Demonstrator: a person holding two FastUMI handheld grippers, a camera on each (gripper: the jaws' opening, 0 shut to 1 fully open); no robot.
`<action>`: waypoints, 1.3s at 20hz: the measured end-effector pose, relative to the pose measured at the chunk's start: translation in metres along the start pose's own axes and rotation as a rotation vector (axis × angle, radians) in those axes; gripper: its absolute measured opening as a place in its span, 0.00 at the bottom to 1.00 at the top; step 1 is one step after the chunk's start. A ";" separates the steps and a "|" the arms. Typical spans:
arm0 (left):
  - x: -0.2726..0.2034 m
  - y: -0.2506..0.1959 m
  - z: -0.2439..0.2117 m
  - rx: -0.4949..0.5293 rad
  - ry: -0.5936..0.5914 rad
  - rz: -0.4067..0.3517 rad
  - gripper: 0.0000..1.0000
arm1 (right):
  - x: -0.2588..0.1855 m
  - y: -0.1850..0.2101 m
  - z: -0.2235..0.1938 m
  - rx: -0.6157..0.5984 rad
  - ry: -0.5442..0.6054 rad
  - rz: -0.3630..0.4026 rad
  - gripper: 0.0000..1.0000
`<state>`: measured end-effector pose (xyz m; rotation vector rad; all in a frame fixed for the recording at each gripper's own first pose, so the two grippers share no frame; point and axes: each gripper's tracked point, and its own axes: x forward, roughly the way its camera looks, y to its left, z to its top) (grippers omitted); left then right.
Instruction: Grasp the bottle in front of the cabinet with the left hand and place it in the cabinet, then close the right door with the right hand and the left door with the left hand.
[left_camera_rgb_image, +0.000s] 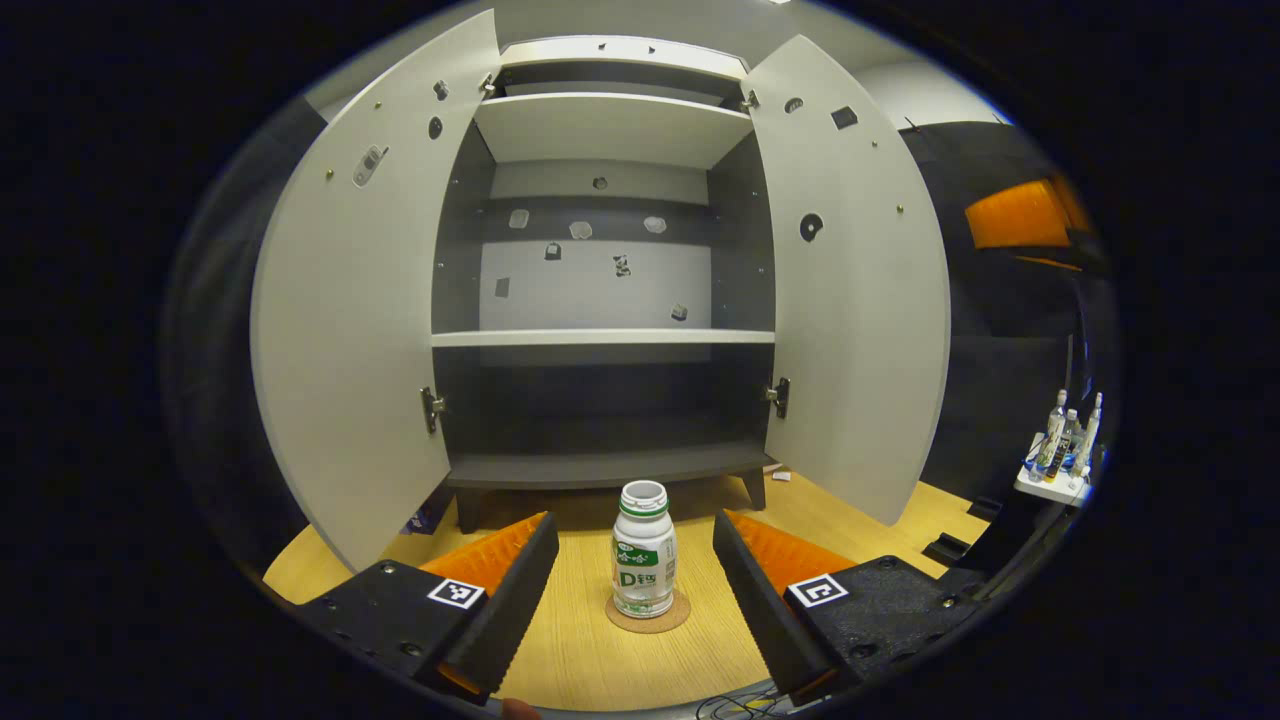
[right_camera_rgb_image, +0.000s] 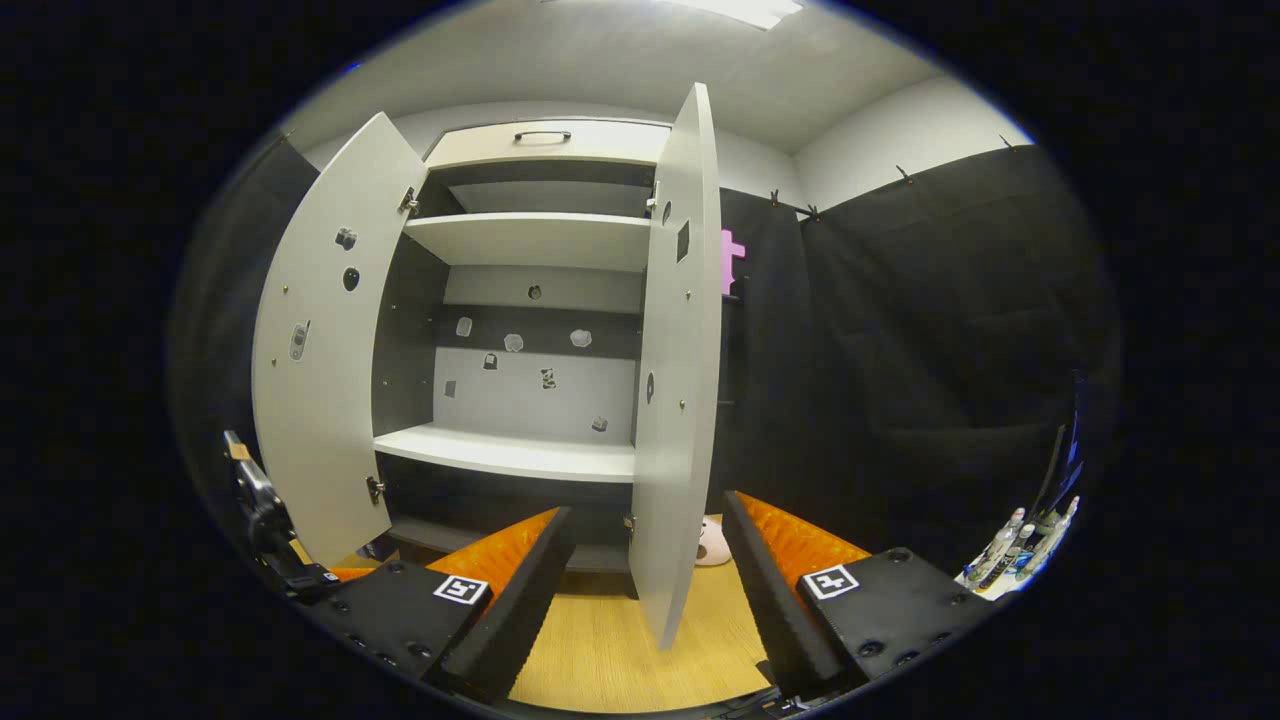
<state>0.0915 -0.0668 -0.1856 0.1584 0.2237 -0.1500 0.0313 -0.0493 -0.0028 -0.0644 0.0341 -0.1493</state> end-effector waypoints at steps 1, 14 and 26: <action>0.008 -0.002 -0.012 0.007 0.019 0.001 0.95 | 0.000 -0.002 -0.002 -0.003 0.005 -0.003 0.98; 0.088 0.011 -0.115 -0.056 0.205 0.050 0.96 | 0.004 -0.025 -0.026 -0.052 0.088 -0.048 0.98; 0.121 0.001 -0.126 -0.029 0.234 -0.021 0.75 | 0.016 -0.026 -0.044 -0.044 0.136 -0.050 0.98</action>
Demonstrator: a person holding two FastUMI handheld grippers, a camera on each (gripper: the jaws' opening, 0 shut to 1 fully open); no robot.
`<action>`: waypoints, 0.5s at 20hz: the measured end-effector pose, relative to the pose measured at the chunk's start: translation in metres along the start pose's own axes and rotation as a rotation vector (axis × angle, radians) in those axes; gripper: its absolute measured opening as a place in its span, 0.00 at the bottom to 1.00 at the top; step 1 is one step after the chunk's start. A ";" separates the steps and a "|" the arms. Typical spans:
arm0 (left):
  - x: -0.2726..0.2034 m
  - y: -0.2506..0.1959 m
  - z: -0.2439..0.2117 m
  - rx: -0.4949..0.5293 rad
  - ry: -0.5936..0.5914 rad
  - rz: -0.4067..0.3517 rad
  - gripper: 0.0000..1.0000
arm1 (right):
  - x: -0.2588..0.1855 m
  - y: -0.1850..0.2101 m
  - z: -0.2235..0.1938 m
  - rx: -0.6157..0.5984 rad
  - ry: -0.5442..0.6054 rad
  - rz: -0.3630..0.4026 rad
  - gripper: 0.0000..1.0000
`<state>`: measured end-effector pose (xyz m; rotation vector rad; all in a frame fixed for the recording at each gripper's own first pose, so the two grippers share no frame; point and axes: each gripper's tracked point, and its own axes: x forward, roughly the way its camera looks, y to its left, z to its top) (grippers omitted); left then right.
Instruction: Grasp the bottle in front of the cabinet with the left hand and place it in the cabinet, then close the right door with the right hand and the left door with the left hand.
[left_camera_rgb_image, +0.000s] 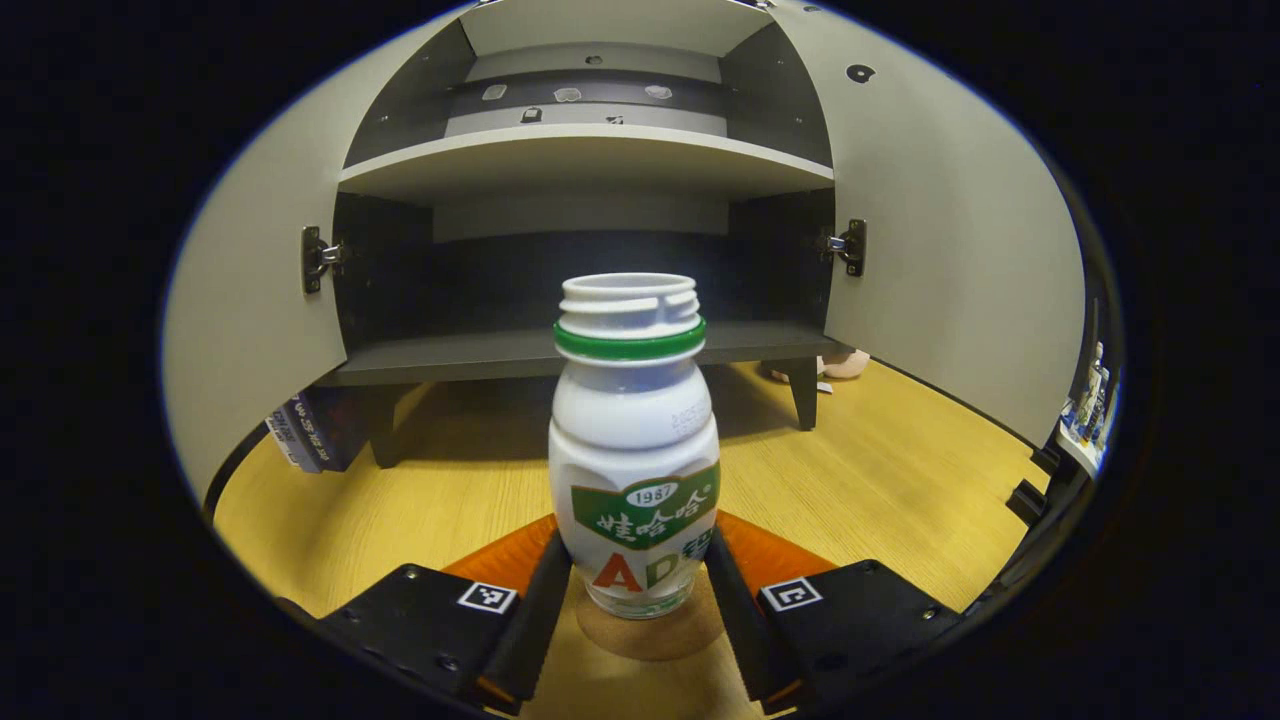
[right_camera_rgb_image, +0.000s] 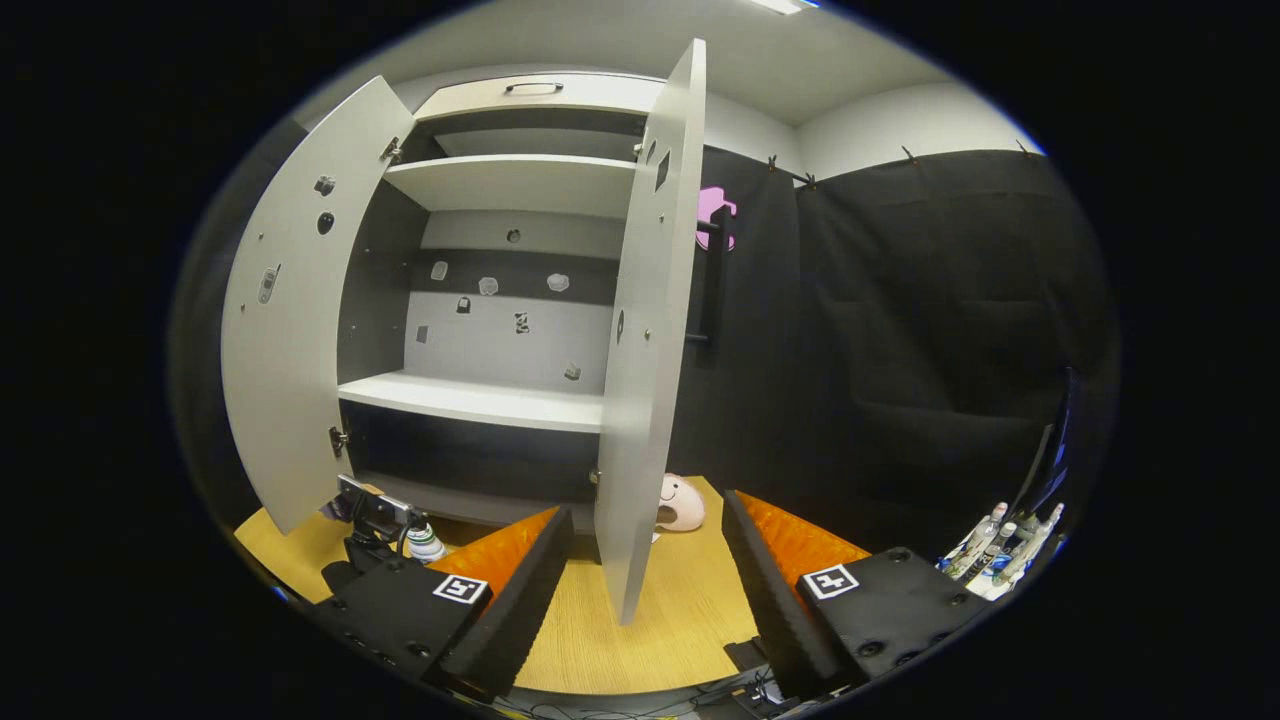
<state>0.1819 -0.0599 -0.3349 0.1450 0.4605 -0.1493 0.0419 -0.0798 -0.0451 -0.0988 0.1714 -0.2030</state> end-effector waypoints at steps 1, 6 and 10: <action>-0.002 0.000 0.000 -0.001 0.003 -0.002 0.74 | 0.001 0.001 0.000 0.002 0.000 0.003 0.98; -0.020 0.009 0.029 -0.001 -0.025 0.022 0.74 | 0.001 0.013 0.002 0.012 -0.006 0.034 0.98; -0.039 0.017 0.057 0.038 -0.035 0.022 0.74 | -0.004 0.024 0.003 0.022 -0.012 0.066 0.98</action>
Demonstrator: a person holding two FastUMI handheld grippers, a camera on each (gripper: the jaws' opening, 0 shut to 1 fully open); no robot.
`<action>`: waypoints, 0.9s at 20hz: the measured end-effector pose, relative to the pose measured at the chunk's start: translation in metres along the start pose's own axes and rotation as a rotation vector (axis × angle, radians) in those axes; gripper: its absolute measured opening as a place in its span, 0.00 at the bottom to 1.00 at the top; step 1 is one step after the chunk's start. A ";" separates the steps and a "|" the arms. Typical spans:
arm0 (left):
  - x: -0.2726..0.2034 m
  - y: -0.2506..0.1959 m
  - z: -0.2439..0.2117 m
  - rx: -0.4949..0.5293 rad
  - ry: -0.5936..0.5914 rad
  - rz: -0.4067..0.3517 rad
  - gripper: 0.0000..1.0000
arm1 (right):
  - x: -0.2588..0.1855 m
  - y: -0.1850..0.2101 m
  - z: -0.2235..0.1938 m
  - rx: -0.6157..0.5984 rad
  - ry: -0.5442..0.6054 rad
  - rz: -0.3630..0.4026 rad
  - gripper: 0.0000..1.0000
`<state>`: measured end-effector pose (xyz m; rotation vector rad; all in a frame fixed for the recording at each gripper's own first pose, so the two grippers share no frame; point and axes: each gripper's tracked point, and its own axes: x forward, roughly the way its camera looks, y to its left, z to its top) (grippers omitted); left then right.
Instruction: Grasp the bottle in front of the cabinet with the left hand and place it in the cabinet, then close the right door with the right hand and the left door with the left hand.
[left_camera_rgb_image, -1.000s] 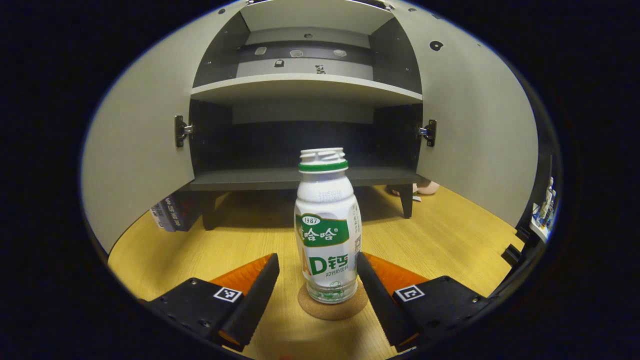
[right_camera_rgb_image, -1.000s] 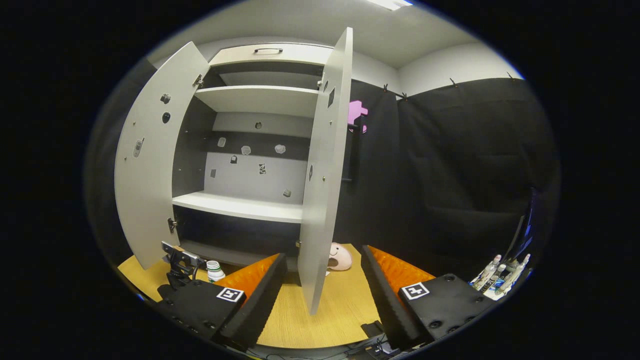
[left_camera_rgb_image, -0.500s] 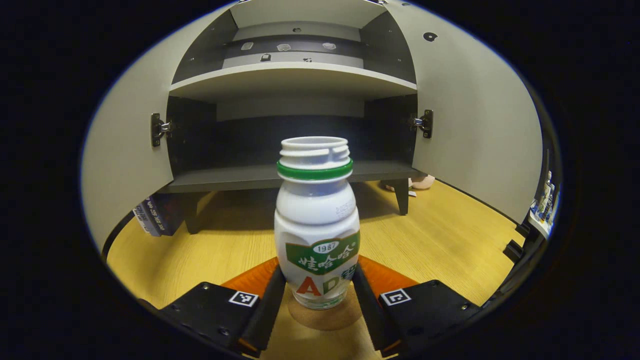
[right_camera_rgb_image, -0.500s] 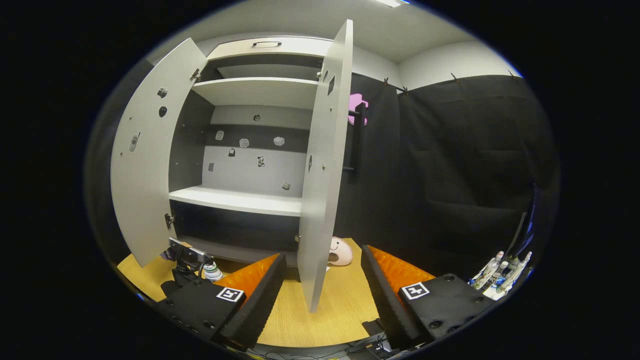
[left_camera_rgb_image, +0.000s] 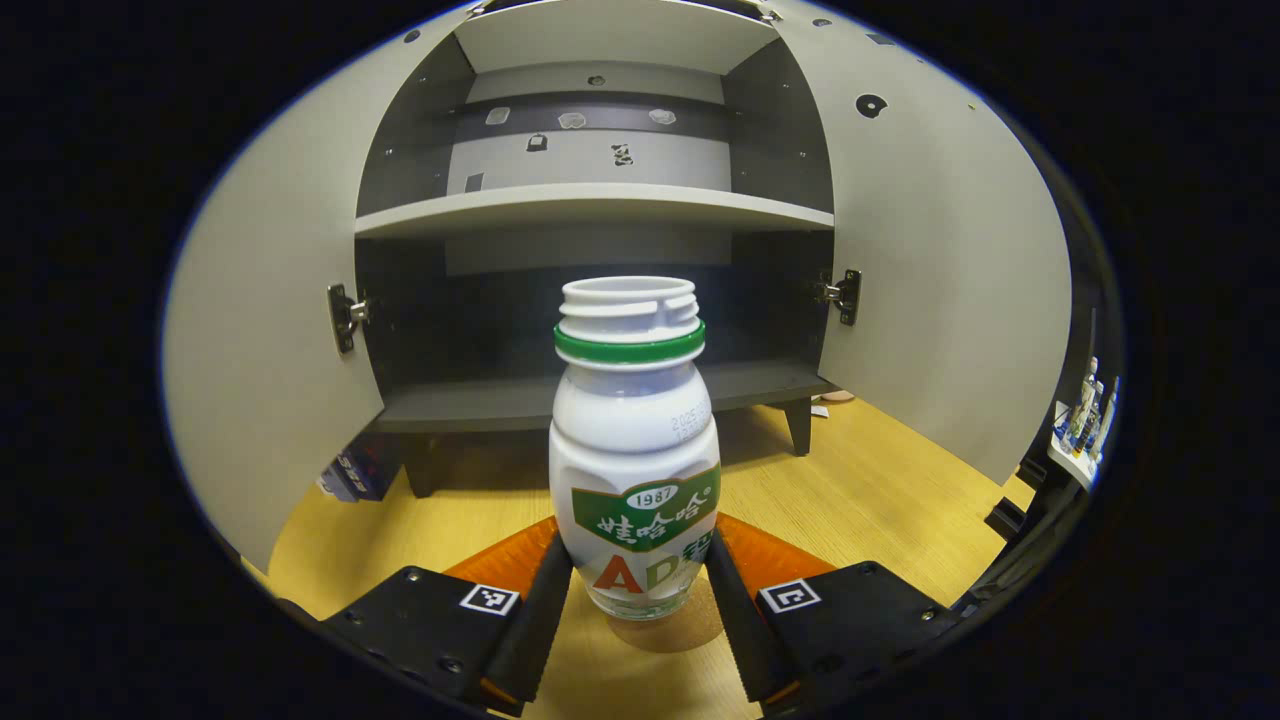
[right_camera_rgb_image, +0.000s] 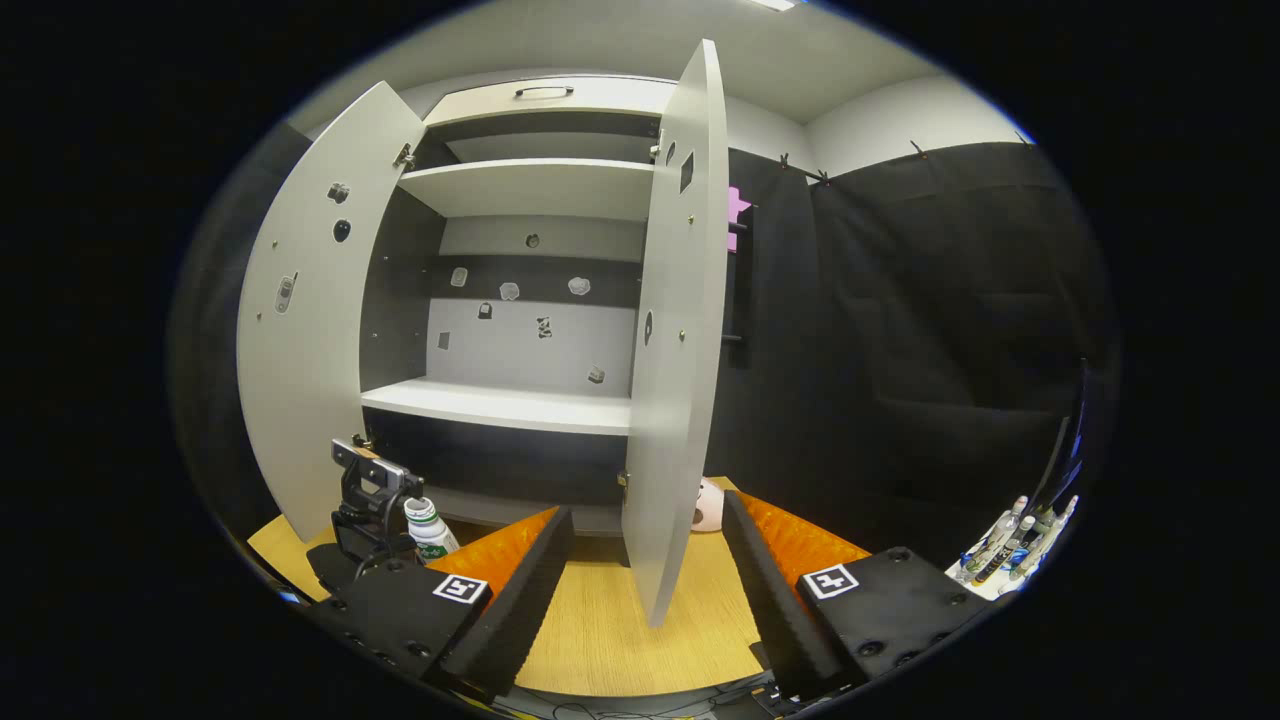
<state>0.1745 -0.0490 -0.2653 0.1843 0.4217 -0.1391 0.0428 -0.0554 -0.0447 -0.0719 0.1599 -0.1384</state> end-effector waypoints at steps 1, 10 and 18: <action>-0.004 0.003 0.008 0.008 -0.006 -0.001 0.74 | -0.002 0.000 0.001 0.000 -0.004 0.004 0.98; -0.047 0.020 0.122 -0.124 -0.081 -0.054 0.73 | -0.019 -0.010 0.017 0.019 -0.056 0.010 0.98; -0.062 0.039 0.237 -0.102 -0.161 -0.095 0.73 | -0.021 -0.026 0.030 0.077 -0.101 0.010 0.98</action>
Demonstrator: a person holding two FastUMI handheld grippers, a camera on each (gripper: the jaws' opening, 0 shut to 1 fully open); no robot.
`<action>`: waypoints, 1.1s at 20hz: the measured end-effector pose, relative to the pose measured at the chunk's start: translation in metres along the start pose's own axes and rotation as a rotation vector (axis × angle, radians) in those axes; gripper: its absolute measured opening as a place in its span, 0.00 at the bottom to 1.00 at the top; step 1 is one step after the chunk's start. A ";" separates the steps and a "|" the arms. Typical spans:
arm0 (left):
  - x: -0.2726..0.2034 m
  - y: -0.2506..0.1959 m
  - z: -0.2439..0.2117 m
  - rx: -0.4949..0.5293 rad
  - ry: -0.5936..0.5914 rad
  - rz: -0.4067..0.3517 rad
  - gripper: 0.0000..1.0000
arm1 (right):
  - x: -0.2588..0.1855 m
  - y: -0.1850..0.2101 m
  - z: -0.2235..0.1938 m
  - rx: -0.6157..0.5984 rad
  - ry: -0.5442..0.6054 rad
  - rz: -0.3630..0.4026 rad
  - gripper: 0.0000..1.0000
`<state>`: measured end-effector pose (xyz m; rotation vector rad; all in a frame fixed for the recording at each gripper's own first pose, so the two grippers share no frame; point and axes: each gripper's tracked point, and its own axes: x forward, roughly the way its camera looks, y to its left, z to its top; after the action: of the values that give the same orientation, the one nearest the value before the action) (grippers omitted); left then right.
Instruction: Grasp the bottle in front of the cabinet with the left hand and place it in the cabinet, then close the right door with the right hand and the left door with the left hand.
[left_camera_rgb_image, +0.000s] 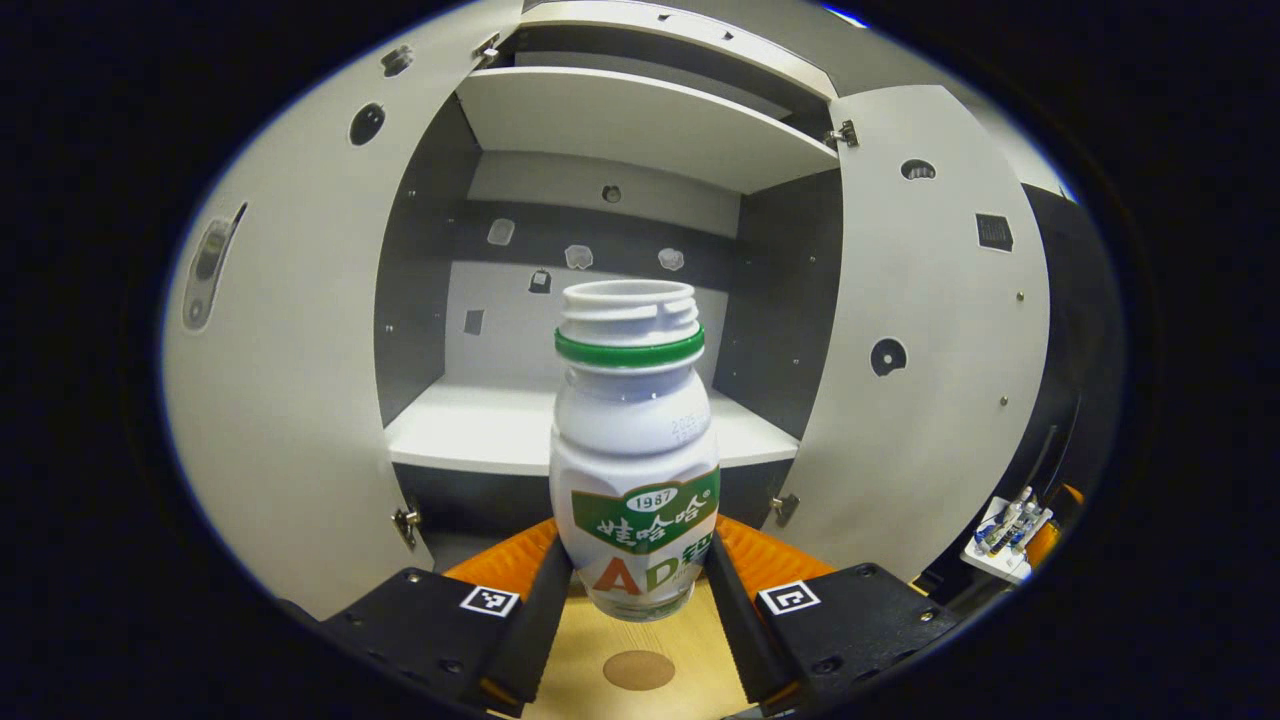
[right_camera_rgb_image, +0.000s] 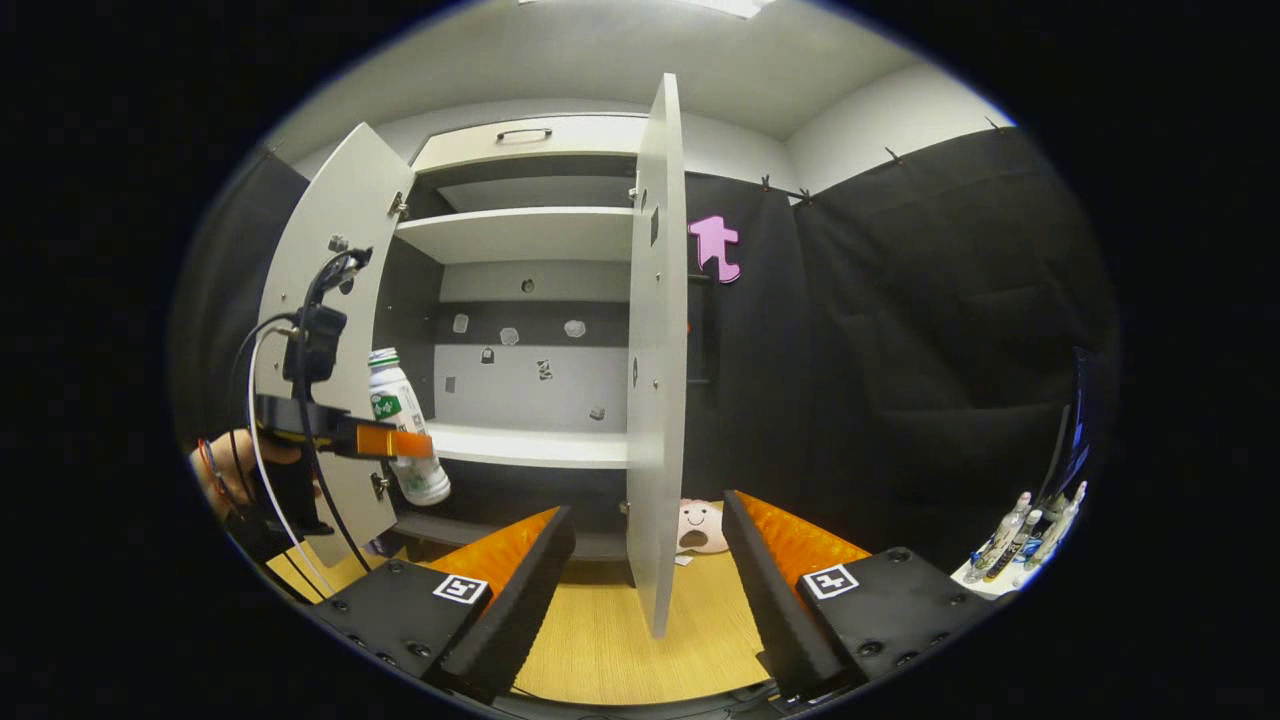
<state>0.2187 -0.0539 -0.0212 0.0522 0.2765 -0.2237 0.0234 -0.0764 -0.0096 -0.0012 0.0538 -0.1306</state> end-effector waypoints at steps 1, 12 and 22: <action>0.003 0.005 0.012 0.019 -0.005 0.006 0.73 | 0.000 -0.002 0.001 0.010 -0.004 -0.002 0.98; 0.090 0.047 0.059 0.049 0.045 0.048 0.73 | 0.008 -0.038 0.019 0.028 -0.040 -0.078 0.94; 0.165 0.062 0.041 0.058 0.125 0.074 0.72 | 0.025 -0.056 0.014 0.011 -0.012 -0.136 0.98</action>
<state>0.3980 -0.0312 -0.0262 0.1335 0.3920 -0.1547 0.0413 -0.1354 0.0031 0.0057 0.0411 -0.2672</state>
